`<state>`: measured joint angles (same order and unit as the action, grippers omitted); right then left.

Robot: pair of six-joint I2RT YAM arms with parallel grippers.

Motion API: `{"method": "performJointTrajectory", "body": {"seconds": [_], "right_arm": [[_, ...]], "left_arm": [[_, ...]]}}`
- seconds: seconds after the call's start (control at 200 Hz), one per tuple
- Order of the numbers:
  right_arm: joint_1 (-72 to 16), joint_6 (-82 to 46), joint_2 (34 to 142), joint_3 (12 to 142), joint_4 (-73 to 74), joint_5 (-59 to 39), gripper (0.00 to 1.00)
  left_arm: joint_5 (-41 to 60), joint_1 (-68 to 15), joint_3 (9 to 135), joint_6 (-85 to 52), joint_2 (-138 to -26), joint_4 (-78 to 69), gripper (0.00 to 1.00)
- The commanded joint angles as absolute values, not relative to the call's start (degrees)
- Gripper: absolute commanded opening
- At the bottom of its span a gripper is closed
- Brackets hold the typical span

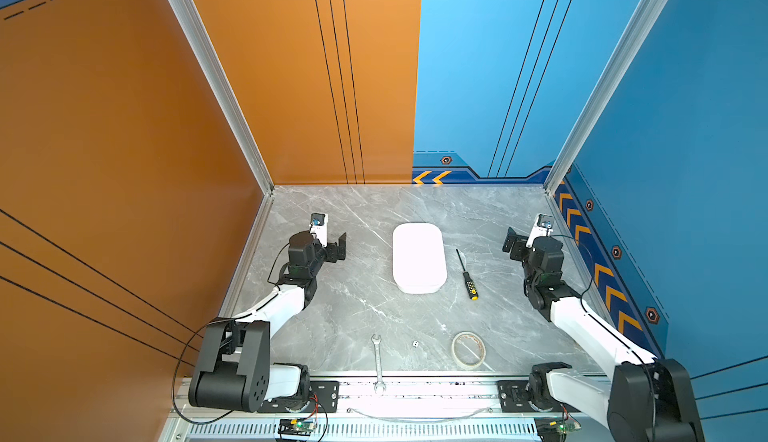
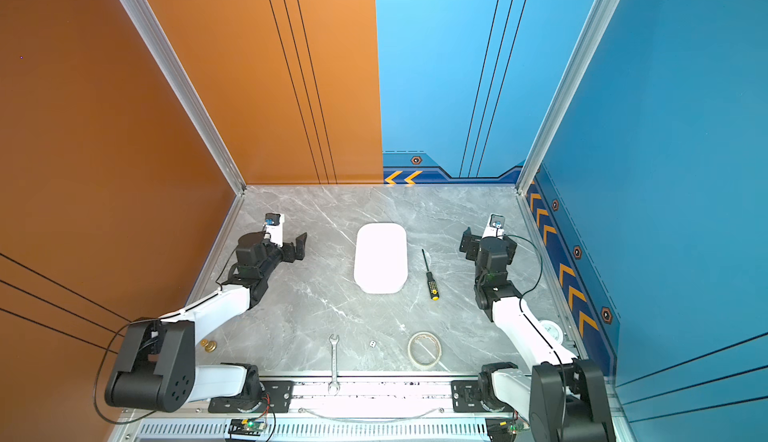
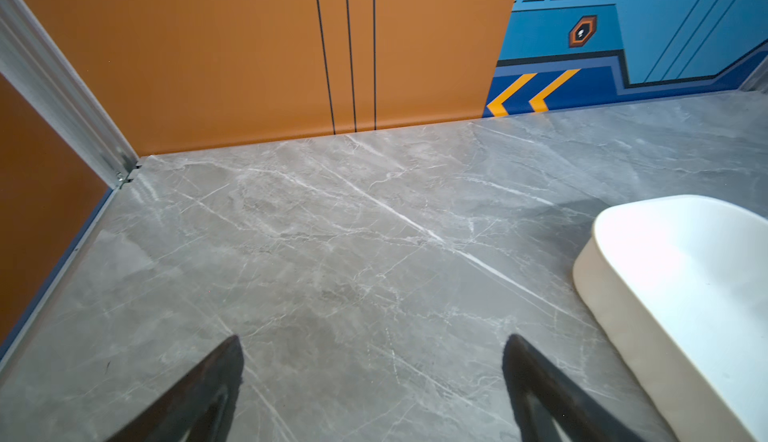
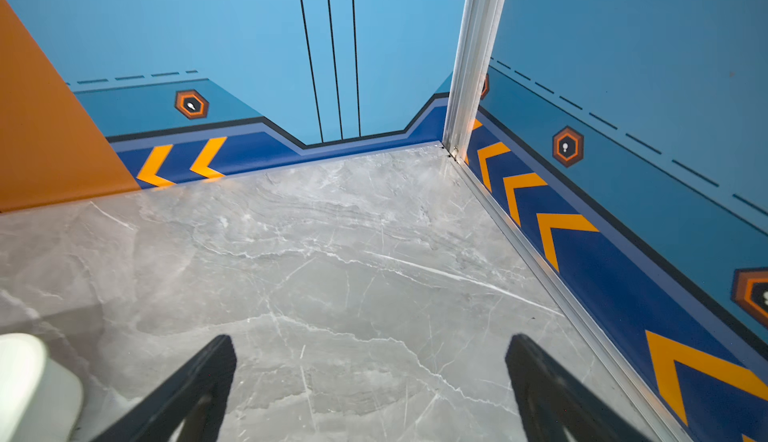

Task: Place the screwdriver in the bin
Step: 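Move the right gripper over the screwdriver handle while the left arm lifts slightly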

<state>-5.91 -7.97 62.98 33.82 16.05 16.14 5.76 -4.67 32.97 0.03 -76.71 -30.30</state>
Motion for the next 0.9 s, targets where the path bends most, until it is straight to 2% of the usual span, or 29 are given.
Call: {"method": "performJointTrajectory", "body": {"seconds": [0.0, 0.285, 0.476, 0.896], "right_arm": [[-6.1, -12.8, 61.1, 38.1, -5.3, 8.5, 1.00], [-6.9, -18.7, 61.6, 39.7, -15.0, -7.8, 1.00], [-9.0, -19.4, 63.0, 37.6, -14.9, -8.1, 1.00], [-14.3, -20.4, 74.3, 39.6, -13.5, -5.1, 1.00]], "left_arm": [[12.2, -5.1, 35.7, -6.0, -77.0, -26.6, 0.98], [23.2, -5.1, 41.5, -12.9, -81.8, -20.1, 0.98], [23.1, -5.1, 43.7, -15.5, -84.8, -16.7, 0.98], [27.0, -5.6, 47.3, -16.9, -89.2, -11.9, 0.98]]}}
